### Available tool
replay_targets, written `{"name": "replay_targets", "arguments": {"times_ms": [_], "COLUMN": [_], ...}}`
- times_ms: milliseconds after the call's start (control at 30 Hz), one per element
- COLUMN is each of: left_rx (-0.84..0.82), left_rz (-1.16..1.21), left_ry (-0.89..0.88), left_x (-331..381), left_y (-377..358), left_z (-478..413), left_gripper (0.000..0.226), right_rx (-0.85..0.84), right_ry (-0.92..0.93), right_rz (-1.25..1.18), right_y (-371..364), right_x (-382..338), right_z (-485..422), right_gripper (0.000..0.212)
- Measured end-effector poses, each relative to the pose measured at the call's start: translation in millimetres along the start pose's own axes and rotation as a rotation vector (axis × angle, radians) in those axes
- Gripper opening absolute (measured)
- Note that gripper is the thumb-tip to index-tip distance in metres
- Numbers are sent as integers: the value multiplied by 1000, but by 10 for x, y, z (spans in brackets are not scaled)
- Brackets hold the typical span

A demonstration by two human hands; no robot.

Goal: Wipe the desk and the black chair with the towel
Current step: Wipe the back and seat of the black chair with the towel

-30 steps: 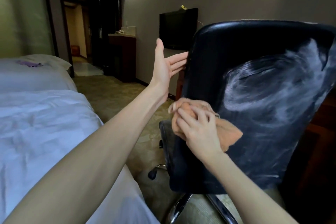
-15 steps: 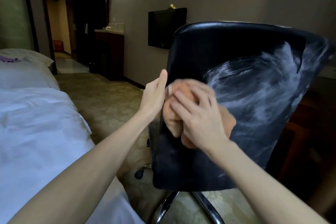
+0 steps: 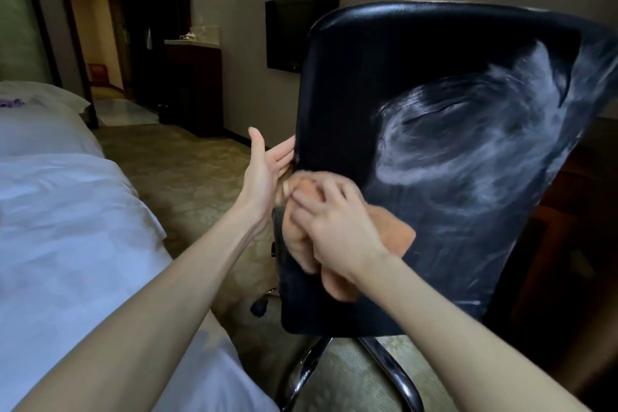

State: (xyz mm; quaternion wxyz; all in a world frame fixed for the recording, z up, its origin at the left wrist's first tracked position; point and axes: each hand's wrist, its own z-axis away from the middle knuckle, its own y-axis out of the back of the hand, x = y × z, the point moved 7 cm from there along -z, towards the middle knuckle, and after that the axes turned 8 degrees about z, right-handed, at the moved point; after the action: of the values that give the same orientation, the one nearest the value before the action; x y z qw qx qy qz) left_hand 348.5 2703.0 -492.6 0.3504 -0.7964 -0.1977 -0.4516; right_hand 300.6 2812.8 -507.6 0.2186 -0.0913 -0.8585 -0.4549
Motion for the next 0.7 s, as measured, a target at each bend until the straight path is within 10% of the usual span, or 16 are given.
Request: {"name": "replay_targets", "arguments": {"times_ms": [367, 567, 700], "left_rx": [87, 73, 37], "left_rz": [-96, -112, -138], "left_ry": [1, 49, 30], "left_x": [-51, -91, -2], "left_y": [215, 274, 281], "left_z": [60, 71, -49], "left_gripper": [59, 72, 77], "right_rx": [-252, 251, 287], "right_ry": [112, -74, -133], "right_rz": [97, 112, 167], "right_y": [-812, 306, 222], "right_x": [-382, 32, 19], "right_z": [508, 30, -157], "right_gripper": [23, 34, 29]}}
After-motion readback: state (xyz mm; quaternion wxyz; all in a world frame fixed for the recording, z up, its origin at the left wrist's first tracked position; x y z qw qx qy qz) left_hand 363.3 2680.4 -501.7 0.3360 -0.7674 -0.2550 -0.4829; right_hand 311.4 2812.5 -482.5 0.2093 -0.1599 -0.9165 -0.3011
